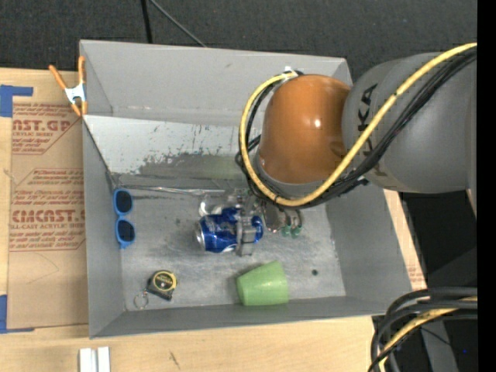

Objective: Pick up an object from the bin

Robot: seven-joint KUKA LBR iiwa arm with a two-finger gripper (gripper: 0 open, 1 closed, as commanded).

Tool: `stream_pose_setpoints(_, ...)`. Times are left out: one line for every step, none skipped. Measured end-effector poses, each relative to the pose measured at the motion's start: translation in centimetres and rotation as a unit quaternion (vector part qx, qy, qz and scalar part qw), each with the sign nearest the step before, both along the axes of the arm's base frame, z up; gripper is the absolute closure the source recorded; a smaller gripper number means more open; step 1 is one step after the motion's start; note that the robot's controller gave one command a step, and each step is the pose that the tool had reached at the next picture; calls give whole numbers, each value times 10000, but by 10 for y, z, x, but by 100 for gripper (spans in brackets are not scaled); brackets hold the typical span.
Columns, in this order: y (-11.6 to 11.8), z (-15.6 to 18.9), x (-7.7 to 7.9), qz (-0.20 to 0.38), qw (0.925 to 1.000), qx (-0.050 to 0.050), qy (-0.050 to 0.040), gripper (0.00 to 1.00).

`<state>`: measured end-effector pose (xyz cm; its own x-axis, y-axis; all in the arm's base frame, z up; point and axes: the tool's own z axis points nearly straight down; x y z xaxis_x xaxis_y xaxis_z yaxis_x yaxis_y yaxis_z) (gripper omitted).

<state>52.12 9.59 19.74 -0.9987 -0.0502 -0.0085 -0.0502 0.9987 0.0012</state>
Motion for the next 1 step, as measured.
stream_pose_setpoints(29, 88, 16, 884, 9961, -3, -9, 100)
